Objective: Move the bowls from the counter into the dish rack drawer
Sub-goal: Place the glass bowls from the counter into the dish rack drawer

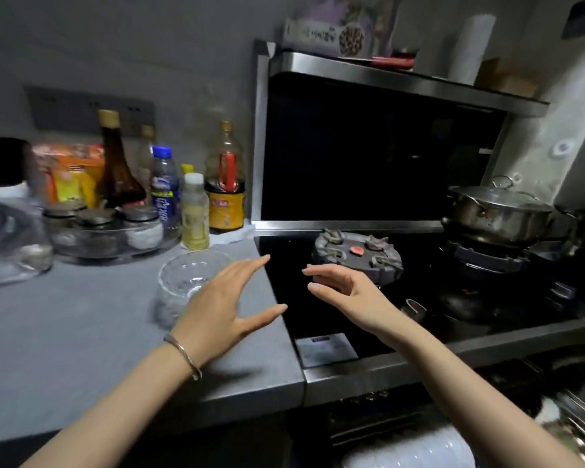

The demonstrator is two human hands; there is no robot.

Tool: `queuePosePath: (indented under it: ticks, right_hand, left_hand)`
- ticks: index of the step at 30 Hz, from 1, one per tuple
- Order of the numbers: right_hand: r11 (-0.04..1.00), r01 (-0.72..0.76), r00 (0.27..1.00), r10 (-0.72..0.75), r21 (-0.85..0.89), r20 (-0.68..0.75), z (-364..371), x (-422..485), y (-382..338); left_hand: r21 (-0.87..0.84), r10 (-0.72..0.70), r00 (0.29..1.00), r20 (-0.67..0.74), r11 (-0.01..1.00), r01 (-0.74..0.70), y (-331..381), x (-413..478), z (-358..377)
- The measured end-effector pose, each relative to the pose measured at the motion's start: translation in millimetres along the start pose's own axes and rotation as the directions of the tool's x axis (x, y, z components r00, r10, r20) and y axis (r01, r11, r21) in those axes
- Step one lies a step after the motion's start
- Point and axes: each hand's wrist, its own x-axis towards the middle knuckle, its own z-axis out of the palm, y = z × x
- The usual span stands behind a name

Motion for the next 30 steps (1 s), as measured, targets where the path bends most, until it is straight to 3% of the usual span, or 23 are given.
queuePosePath:
  ticks: [5,14,18,26,30]
  right_hand:
    - [1.0,0.013,0.999,-0.014,0.013,0.037,48,40,-7]
    - [1.0,-0.019,0.994,0.021,-0.02,0.11,94,71,-7]
    - [0.998,-0.004,0.99,0.014,-0.068,0.141,101,72,-7]
    - [0.999,0.023,0.997,-0.021,-0.028,0.075,106,72,-8]
    - [0.986,0.123,0.986,-0.108,-0.115,0.124,112,69,-25]
  left_hand:
    - [0.065,-0.163,0.982,-0.093,0.983,0.17,-60,-12,-27]
    - [-0.03,-0.386,0.922,-0.024,0.922,0.385,-114,-24,-27]
    - [-0.102,-0.411,0.911,0.021,0.906,0.411,-118,-23,-27]
    - [-0.276,-0.438,0.897,-0.048,0.869,0.41,-111,-15,-27]
    - [-0.243,-0.407,0.912,-0.054,0.891,0.384,-99,-2,-27]
